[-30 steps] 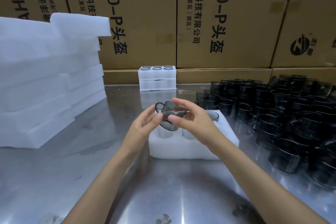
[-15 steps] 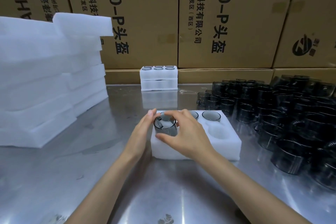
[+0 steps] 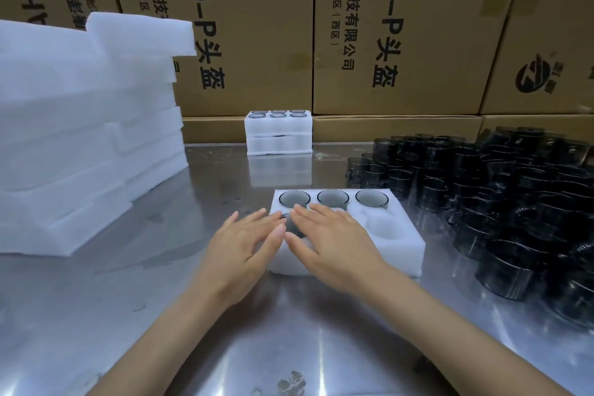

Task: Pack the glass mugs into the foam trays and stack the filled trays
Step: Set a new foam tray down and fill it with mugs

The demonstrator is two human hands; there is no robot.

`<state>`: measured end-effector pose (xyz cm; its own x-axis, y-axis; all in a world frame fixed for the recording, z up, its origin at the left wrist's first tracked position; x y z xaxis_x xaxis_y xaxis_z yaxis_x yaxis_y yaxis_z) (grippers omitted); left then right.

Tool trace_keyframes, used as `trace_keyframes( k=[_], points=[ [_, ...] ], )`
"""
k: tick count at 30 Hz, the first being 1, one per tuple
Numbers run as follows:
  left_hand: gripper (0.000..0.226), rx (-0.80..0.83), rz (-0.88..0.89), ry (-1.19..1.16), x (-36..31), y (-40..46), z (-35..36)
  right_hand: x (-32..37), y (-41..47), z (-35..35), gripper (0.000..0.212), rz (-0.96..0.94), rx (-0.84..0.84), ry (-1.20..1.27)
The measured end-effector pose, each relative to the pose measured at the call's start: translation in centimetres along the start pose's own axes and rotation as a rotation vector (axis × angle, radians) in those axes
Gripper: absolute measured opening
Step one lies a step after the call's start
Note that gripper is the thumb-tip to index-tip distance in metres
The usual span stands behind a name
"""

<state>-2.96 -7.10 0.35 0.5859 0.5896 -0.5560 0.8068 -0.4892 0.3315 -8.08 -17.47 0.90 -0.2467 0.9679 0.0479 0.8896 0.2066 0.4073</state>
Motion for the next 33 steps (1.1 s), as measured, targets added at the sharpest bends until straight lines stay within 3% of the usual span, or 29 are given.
trace_keyframes(
  k=[4, 6, 8, 10, 13, 15, 20, 25, 31, 33],
  points=[
    [0.056, 0.04, -0.017, -0.042, 0.2, -0.7, 0.4, 0.0, -0.3, -0.1, 0.053, 0.007, -0.029, 0.018],
    [0.056, 0.041, -0.028, -0.073, 0.4, -0.9, 0.5, -0.5, -0.4, -1.3, 0.049, 0.042, -0.144, 0.11],
    [0.052, 0.021, -0.021, -0.116, 0.4, -0.9, 0.3, -2.3, -0.7, -3.3, 0.043, 0.134, -0.29, 0.163],
    [0.044, 0.002, -0.018, -0.2, 0.6, -0.8, 0.0, -5.5, -1.9, -5.0, 0.041, 0.3, -0.327, 0.066],
    [0.033, -0.018, -0.035, -0.277, 1.0, -0.6, -0.2, -10.6, -5.4, -6.2, 0.041, 0.628, -0.194, -0.191],
    [0.03, -0.025, -0.046, -0.301, 1.2, -0.5, -0.1, -12.8, -7.8, -6.1, 0.036, 0.811, -0.091, -0.214],
    [0.031, -0.036, -0.018, -0.293, 0.7, -0.6, -0.1, -15.0, -10.1, -6.0, 0.038, 0.985, 0.011, -0.13],
    [0.047, -0.082, 0.052, -0.219, -0.5, -1.1, -0.7, -15.4, -10.3, -5.4, 0.038, 0.965, 0.024, -0.1],
    [0.041, -0.154, 0.146, -0.012, -1.6, -1.6, -1.1, -15.0, -8.7, -5.7, 0.048, 0.791, -0.199, 0.1],
    [0.041, -0.164, 0.152, -0.003, -1.6, -1.5, -1.1, -15.0, -8.8, -6.3, 0.047, 0.799, -0.233, 0.039]
  ],
)
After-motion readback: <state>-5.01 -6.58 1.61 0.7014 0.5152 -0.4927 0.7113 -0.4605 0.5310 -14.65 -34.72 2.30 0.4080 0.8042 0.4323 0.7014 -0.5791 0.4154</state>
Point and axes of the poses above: each hand's wrist, its own y-axis towards the middle knuckle, its own z-axis out of the palm, x = y × z, the point moved 9 cm from there along y, towards the middle knuckle, and after that the axes turned 15 degrees about -z, right-handed, at the moved point
